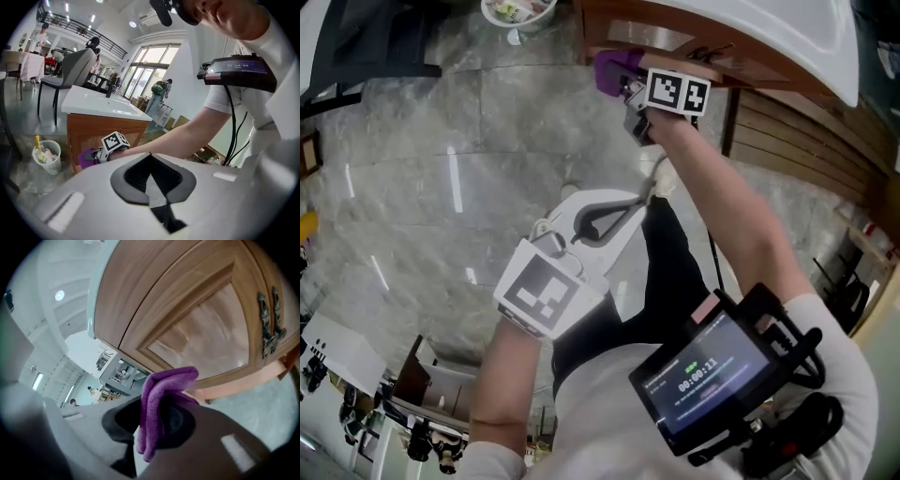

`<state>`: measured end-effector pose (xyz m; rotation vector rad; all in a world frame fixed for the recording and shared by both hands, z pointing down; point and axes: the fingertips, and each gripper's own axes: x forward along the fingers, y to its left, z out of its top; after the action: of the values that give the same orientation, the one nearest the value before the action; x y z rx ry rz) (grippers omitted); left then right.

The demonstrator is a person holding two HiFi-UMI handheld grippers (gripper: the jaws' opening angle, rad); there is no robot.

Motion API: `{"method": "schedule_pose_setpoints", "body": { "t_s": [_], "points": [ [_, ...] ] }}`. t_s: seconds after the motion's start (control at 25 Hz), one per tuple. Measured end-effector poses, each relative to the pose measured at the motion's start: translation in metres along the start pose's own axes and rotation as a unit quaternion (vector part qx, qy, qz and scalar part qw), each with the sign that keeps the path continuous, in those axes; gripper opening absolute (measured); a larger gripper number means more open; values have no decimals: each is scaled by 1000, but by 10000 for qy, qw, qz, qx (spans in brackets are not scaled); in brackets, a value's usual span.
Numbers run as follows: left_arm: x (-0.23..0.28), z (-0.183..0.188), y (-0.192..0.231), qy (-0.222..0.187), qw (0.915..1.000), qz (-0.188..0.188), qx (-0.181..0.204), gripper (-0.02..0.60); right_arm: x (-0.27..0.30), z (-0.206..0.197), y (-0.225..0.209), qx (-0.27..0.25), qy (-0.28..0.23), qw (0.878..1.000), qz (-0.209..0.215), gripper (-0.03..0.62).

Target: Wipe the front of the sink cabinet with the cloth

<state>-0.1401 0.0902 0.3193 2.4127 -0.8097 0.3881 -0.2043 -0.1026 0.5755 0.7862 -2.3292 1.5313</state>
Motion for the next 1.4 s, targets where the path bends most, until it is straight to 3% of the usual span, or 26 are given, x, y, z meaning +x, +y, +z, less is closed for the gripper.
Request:
{"method": "schedule_pose_setpoints", "body": {
  "t_s": [0.24,0.44,0.92,1.4],
  "points": [
    [-36,-10,22,-87,9999,109,-74,6,53,5,12,476,-321,9984,12,61],
    [-47,-14,35,-211,9996,156,-131,6,66,21,3,661,-561,9962,-119,61],
    [-13,-5,23,-142,9996,-221,-33,6,7,50,-53,863,-1041,9895,-511,61],
    [42,5,-3,98,9984,-565,29,6,-56,67,-93,799,-1134,9881,-671,61]
  ]
}}
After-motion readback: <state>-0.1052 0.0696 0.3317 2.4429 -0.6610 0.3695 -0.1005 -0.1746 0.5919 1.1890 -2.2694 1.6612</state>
